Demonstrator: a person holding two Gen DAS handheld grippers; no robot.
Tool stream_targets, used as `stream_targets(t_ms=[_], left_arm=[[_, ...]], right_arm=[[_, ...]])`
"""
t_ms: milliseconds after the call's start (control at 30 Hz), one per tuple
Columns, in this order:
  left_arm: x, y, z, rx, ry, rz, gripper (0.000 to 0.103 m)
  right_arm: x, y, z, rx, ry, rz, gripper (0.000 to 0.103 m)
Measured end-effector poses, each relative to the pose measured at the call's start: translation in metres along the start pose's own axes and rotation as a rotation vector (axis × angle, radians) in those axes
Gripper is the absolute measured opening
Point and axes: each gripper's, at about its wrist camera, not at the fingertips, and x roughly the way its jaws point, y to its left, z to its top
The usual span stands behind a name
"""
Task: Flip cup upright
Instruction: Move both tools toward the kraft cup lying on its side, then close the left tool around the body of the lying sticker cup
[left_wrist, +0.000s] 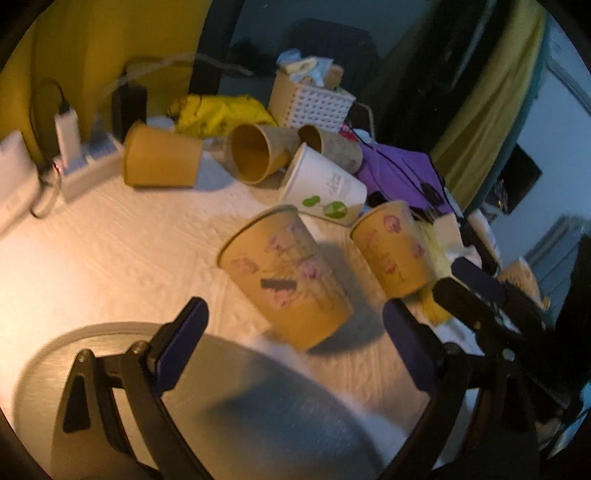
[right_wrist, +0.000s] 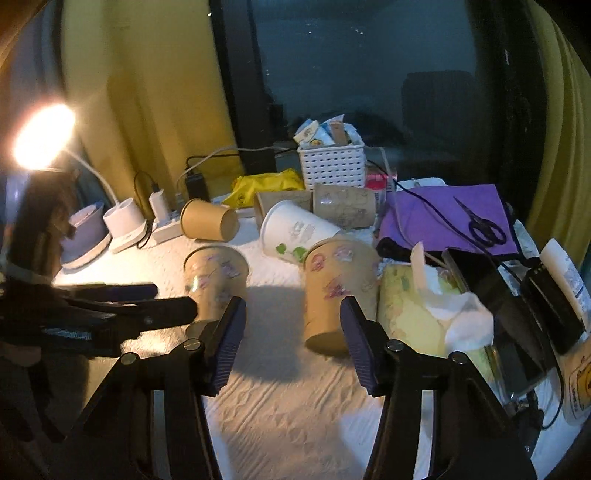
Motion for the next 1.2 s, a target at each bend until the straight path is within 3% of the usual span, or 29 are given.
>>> stream_targets(t_ms=[200, 233, 267, 300, 500, 667, 833, 1200], left_arm=[[0.026, 0.001, 0.01, -0.037, 0.042, -0.02, 0.096], [0.03, 0.001, 0.011, -0.039, 0.051, -0.021, 0.094], [0.034, 0.003, 0.012, -0.047, 0.061, -0.017, 0.082], [0.038, 0.004, 0.013, -0.051, 0.073, -0.011, 0.076], [0.036, 0.008, 0.012, -0.048, 0.061, -0.027, 0.07], [0.007, 0.016, 0.005, -0.005, 0.02, -0.102, 0.069], [-0.033, 0.025, -0.013, 0.102, -0.042, -0.102, 0.068], [-0.11, 0.058, -0.065, 0.268, -0.093, -0.141, 0.068]], right_arm=[[0.001, -0.008, 0.003, 0.018, -0.001, -0.001, 0.056], [0.002, -0.008, 0.003, 0.019, 0.003, -0.002, 0.056], [0.003, -0.009, 0.002, 0.02, 0.007, -0.004, 0.056], [0.004, -0.009, 0.002, 0.021, 0.009, -0.006, 0.056], [0.002, 0.001, -0.002, 0.022, 0.029, -0.017, 0.056], [-0.005, 0.021, -0.003, 0.008, 0.033, -0.026, 0.056], [-0.019, 0.051, -0.003, -0.019, 0.027, -0.018, 0.056], [-0.045, 0.127, -0.023, -0.022, 0.063, 0.074, 0.056]])
